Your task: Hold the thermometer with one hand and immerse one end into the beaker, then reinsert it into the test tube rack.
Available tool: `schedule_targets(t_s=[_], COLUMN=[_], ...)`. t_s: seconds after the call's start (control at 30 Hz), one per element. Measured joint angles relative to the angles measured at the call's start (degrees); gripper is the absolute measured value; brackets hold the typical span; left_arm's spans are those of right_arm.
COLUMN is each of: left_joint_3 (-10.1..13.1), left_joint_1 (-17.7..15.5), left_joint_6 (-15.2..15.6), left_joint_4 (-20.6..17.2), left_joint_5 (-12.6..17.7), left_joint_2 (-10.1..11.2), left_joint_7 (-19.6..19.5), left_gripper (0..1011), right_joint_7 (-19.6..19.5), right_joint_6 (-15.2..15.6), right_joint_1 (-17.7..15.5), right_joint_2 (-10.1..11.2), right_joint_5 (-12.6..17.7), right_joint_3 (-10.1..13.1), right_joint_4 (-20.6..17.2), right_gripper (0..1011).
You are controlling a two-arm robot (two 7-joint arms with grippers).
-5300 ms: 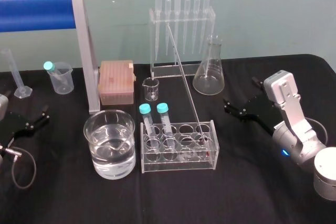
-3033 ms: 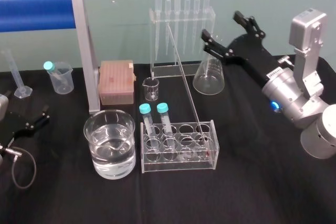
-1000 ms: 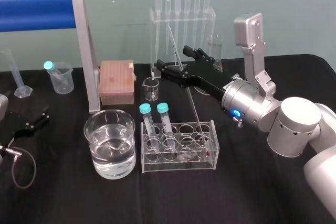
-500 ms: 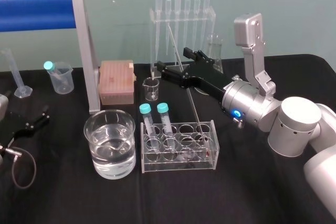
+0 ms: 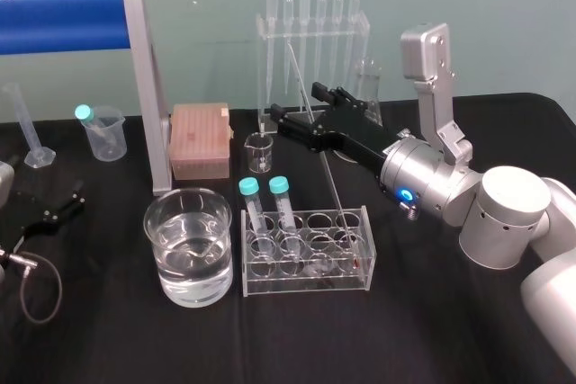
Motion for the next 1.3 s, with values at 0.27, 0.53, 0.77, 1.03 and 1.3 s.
schedule_targets(t_s=[0.27,0.53,0.77,1.03,1.3], left_joint_3=[0.0,0.0,0.0,0.0,0.0], left_joint_1=[0.0,0.0,0.0,0.0,0.0], left_joint_6=[0.0,0.0,0.0,0.0,0.0], left_joint_4=[0.0,0.0,0.0,0.0,0.0], left_joint_5=[0.0,0.0,0.0,0.0,0.0], left_joint_2=[0.0,0.0,0.0,0.0,0.0], left_joint_7=[0.0,0.0,0.0,0.0,0.0], left_gripper=[1008,1008,1008,1008,1008], right_joint_7=[0.0,0.0,0.0,0.0,0.0], right_joint_6=[0.0,0.0,-0.1,-0.1,-0.1], right_joint_1=[0.0,0.0,0.0,0.0,0.0], right_joint_2=[0.0,0.0,0.0,0.0,0.0], right_joint_5=[0.0,0.0,0.0,0.0,0.0], right_joint_3=[0.0,0.0,0.0,0.0,0.0], right_joint_4=[0.0,-0.1,-0.1,-0.1,-0.1], right_gripper=[707,465,224,52,52])
